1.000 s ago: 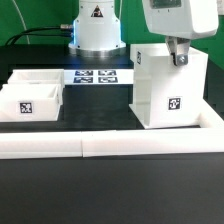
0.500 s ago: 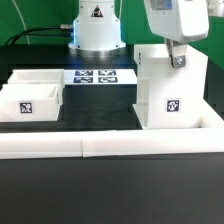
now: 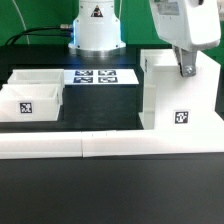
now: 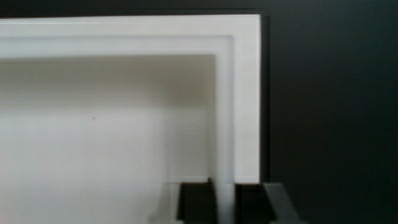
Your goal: Assemble drawer
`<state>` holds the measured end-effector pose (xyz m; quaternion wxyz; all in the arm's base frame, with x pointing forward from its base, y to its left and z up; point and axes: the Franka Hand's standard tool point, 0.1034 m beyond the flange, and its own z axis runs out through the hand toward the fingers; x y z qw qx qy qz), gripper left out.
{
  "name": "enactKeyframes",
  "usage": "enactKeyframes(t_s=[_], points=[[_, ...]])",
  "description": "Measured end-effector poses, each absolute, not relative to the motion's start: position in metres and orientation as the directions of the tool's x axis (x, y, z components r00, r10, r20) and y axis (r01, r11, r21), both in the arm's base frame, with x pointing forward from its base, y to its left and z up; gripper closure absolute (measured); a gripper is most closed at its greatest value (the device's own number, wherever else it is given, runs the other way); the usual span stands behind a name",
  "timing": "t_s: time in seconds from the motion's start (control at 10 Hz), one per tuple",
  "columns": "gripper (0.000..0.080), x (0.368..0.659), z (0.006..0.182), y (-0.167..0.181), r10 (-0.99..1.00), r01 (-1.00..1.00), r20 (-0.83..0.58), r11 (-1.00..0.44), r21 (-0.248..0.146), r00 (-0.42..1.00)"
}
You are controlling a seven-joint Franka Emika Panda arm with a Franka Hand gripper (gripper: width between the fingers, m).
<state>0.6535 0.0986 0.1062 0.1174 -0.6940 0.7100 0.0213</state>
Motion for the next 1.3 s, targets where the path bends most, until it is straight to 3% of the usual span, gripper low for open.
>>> enactKeyframes(t_s=[0.3,0.4,0.5,0.7,0.8,1.2,1.3], points=[[0.0758,0.6552,0.1059,0.0989,-0.980,-0.994,-0.201,0.024,-0.104,-0.003],[0.0659,0.6549,0.1052,0.0993,-0.980,-0.994,-0.201,0.022,-0.103,-0.001],[0.0659,0.6547,0.1050,0.0997,-0.980,-0.995,-0.201,0.020,-0.103,0.001],[0.0301,0.6545,0.1047,0.1003,-0.980,-0.995,-0.200,0.014,-0.103,0.007],[0.0199,0.6544,0.1046,0.1006,-0.980,-0.995,-0.200,0.009,-0.104,0.012],[0.0152,0.6541,0.1044,0.1016,-0.980,-0.994,-0.199,0.000,-0.105,0.021],[0.0150,0.6529,0.1060,0.1011,-0.977,-0.991,-0.193,-0.065,-0.117,0.087]])
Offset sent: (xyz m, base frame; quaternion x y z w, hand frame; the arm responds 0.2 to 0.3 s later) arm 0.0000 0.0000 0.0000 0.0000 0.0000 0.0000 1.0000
